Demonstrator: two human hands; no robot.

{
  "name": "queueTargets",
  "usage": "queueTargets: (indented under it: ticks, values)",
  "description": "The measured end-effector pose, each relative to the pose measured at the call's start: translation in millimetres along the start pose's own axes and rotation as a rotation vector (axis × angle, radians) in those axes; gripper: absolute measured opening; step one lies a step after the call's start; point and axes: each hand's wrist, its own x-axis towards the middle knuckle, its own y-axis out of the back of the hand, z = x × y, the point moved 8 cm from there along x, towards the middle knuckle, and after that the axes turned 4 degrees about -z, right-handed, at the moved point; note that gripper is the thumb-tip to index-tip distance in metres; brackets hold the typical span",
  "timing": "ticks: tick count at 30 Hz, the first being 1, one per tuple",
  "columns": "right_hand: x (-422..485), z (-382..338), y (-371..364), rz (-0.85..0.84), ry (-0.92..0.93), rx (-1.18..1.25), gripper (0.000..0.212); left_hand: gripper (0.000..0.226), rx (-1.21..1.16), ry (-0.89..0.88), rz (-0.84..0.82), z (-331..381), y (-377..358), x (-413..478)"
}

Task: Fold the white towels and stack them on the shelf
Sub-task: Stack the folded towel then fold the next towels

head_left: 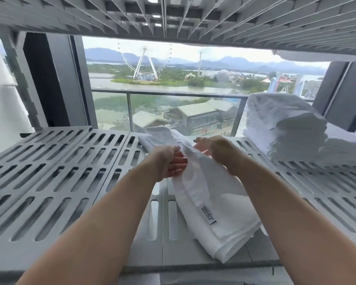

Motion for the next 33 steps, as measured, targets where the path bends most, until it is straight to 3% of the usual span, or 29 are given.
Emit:
queueTargets:
  ticks: [4,5,7,9,11,13,16,18,20,23,27,29,31,33]
  values:
    - [-16,-6,-8,-0.062,-0.038,-0.31,0.041,0.029,0.107,-0.032,0.013,0,3,3]
    - [-21,-6,-12,-0.112,-0.045,-0.394,0.049,0.026,0.138,-0.063,0.027,3,6,5]
    - [-38,-2,-17,-0.162,-0.08,-0.458,0.091,0.02,0.175,-0.124,0.063,8,11,10]
    - [-47,3,-19,-0.161,-0.083,-0.541,0.106,0.019,0.17,-0.187,0.095,10,13,15]
    - [-51,9,-24,-0.155,-0.101,-0.608,0.084,0.013,0.21,-0.294,0.168,13,16,19]
    - [-56,11,-21,-0.071,-0.118,-0.582,0.056,0.011,0.443,-0.404,0.323,20,21,14]
    - [-64,13,-9,0.026,-0.137,-0.449,0.048,0.017,0.608,-0.661,0.539,34,21,-11]
    - [-69,9,0,0.108,-0.115,-0.469,0.04,0.03,0.724,-0.904,0.576,45,6,-34]
    - [-78,-1,8,0.252,-0.05,-0.571,0.03,0.044,0.843,-1.042,0.446,48,-19,-47]
    - [-101,-17,7,0.39,0.101,-0.543,0.019,0.05,0.923,-0.934,0.135,35,-44,-43]
    - [-121,-17,-17,0.174,0.16,-0.454,0.028,0.047,1.11,-0.754,0.005,11,-49,-37]
    - [-129,-6,-35,0.031,0.156,-0.585,0.017,0.049,1.17,-0.758,-0.023,8,-48,-43]
    - [-139,10,-47,-0.053,0.098,-0.727,0.039,0.061,1.255,-0.744,-0.052,2,-49,-49]
    - [-143,20,-48,-0.025,0.076,-0.778,0.038,0.069,1.352,-0.703,-0.041,-4,-47,-55]
